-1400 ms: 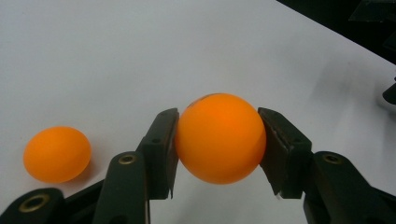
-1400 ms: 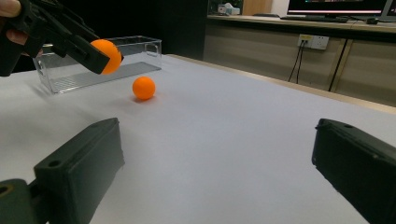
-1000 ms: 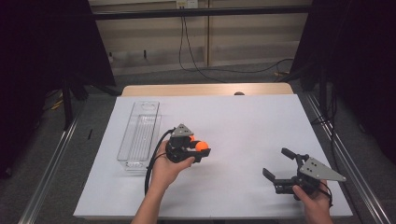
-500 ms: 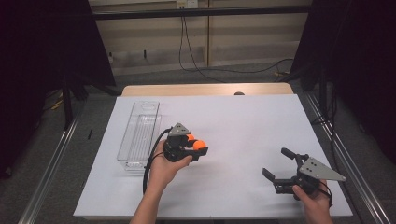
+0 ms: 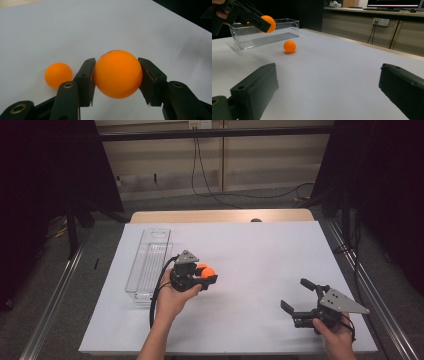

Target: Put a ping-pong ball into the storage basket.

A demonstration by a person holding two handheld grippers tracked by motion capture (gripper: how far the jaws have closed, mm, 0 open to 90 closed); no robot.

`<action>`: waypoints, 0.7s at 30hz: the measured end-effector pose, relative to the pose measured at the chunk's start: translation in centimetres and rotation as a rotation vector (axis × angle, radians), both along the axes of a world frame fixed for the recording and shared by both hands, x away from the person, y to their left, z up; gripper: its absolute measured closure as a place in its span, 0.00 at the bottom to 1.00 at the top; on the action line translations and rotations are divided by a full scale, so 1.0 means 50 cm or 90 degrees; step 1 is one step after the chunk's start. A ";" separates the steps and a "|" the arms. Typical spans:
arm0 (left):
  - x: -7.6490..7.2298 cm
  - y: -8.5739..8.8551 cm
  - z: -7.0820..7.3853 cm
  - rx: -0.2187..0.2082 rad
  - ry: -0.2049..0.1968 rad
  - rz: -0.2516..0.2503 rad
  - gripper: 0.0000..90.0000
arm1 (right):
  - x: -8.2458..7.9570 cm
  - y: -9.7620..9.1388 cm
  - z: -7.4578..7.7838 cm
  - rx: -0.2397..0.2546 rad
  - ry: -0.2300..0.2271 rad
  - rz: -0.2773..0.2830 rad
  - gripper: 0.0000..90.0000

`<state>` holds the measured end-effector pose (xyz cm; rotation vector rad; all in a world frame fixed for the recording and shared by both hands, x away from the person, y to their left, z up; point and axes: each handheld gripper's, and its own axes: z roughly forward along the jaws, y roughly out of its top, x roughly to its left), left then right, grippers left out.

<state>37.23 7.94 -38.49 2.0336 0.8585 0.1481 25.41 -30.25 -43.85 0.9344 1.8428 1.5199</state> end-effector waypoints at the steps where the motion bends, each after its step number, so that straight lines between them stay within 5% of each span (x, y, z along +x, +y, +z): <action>1: 0.000 0.001 0.000 0.001 -0.001 0.003 0.56 | 0.000 0.000 0.000 0.000 0.000 0.000 0.02; 21: 0.005 0.026 0.012 0.007 -0.007 0.028 0.57 | 0.000 0.001 0.000 -0.001 -0.002 0.001 0.02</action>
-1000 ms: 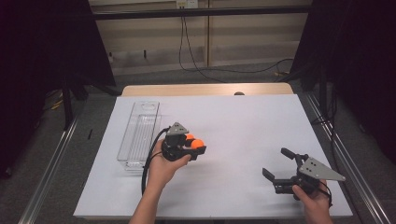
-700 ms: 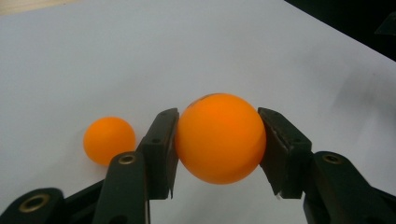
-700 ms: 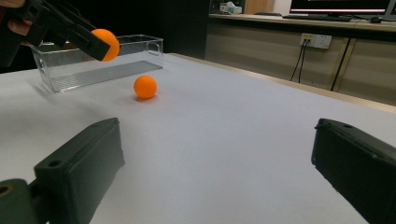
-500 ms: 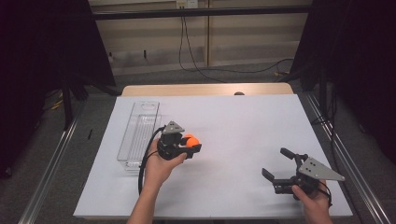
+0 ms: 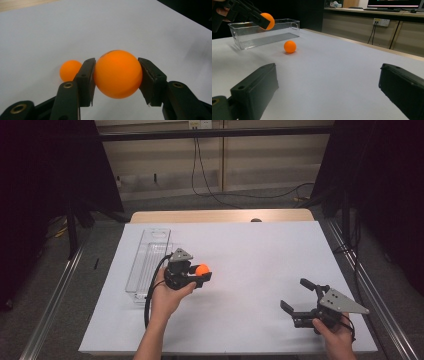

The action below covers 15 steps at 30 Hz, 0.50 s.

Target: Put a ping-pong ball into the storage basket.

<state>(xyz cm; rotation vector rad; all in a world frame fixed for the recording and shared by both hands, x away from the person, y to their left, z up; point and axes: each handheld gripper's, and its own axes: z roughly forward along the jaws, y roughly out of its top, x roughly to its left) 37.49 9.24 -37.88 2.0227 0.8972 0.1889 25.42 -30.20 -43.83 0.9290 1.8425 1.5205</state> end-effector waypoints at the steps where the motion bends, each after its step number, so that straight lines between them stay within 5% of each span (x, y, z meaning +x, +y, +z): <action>1: 0.000 0.002 0.000 -0.001 0.000 0.002 0.57 | 0.000 0.000 0.000 0.000 0.000 0.000 0.02; 15: 0.004 0.020 0.005 0.009 -0.007 0.016 0.57 | 0.000 0.000 0.000 0.000 0.000 0.000 0.02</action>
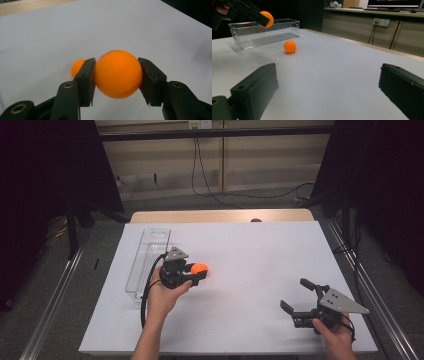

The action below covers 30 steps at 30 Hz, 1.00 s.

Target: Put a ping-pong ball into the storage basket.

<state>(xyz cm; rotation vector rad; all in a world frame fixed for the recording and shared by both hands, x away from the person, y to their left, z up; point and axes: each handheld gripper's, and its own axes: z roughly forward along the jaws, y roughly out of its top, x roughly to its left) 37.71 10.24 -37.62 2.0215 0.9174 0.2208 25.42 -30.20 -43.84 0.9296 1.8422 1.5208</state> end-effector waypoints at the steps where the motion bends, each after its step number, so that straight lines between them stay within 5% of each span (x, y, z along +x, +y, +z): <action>1: 0.000 0.001 0.000 -0.002 -0.001 0.004 0.57 | 0.000 0.000 0.000 0.000 0.000 0.000 0.02; 30: 0.008 0.030 0.004 -0.006 -0.002 0.029 0.57 | 0.000 0.001 0.000 -0.001 -0.002 0.001 0.02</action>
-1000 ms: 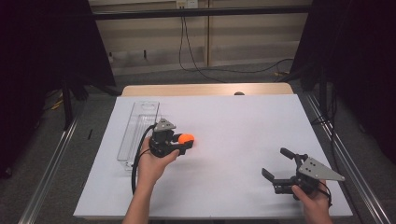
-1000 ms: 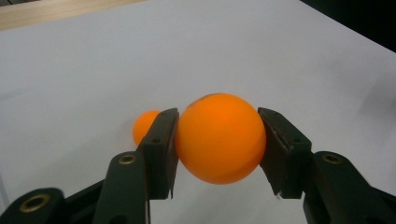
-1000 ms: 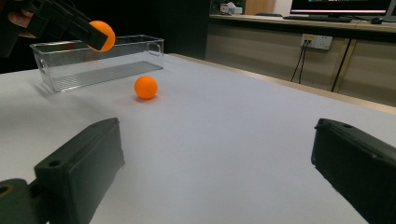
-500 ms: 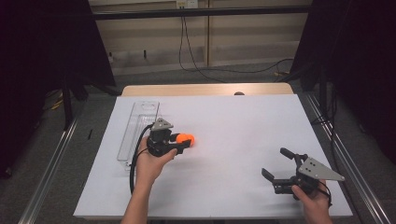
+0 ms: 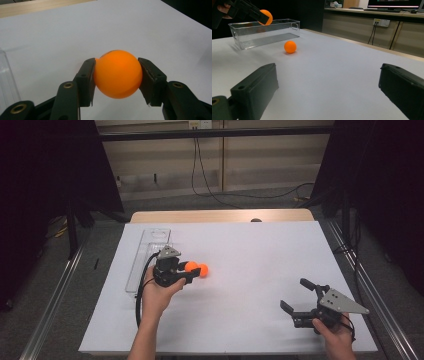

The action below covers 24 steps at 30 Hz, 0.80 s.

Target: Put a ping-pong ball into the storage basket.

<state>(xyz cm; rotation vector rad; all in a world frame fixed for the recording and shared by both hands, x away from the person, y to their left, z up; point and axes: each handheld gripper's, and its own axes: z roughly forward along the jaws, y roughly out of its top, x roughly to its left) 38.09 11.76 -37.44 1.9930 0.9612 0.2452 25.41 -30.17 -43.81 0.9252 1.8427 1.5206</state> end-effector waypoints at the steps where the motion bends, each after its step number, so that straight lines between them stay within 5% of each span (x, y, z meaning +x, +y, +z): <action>1: 0.000 0.000 0.000 -0.005 0.001 0.004 0.57 | 0.000 0.000 0.000 0.000 -0.001 0.000 0.02; 24: 0.002 0.023 0.007 0.000 -0.007 0.027 0.57 | 0.000 0.000 0.000 0.000 -0.001 0.000 0.02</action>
